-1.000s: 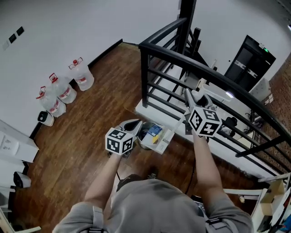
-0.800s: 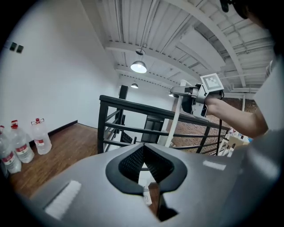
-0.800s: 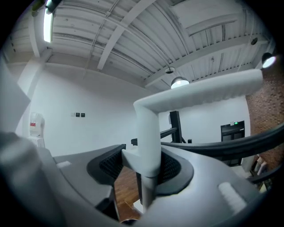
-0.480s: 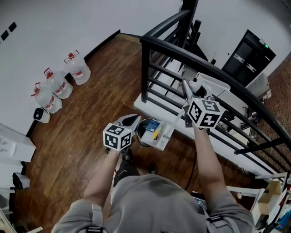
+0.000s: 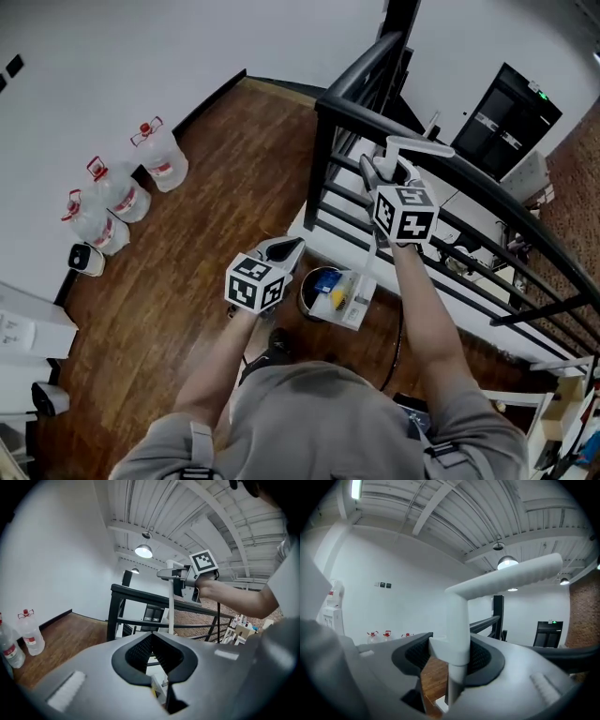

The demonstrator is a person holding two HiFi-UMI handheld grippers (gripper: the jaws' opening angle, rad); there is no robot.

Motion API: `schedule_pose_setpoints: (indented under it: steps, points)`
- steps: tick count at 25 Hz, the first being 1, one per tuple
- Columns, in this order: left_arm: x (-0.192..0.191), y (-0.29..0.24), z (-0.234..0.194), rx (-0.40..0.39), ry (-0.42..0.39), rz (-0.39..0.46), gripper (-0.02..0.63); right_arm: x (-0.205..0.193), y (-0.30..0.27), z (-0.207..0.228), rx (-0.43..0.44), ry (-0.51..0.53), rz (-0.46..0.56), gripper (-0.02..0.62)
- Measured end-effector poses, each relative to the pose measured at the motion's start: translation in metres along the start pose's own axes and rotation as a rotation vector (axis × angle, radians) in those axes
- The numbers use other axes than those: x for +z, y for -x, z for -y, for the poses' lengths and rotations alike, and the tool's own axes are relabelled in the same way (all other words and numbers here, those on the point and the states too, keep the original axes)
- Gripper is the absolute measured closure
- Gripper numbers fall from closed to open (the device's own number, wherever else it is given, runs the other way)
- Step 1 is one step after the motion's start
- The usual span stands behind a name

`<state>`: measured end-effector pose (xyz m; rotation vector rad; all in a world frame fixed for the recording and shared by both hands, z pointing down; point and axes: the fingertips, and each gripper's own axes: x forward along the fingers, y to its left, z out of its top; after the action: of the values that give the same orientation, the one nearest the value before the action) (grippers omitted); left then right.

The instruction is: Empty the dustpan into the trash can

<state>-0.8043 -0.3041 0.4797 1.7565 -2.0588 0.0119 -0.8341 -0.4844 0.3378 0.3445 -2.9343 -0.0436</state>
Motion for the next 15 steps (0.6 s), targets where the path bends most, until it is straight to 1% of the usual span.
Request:
schedule_pose_setpoints:
  steps: [6, 11, 15]
  points:
    - [0.014, 0.016, -0.052, 0.026, 0.015, 0.0, 0.601, 0.001, -0.06, -0.024, 0.006, 0.029, -0.011, 0.408]
    - [0.019, 0.028, -0.095, 0.085, 0.041, 0.009, 0.601, -0.002, -0.099, -0.041, 0.028, 0.038, -0.015, 0.408]
    - [0.025, 0.03, -0.113, 0.124, 0.055, 0.021, 0.601, -0.005, -0.13, -0.052, 0.06, 0.04, -0.024, 0.408]
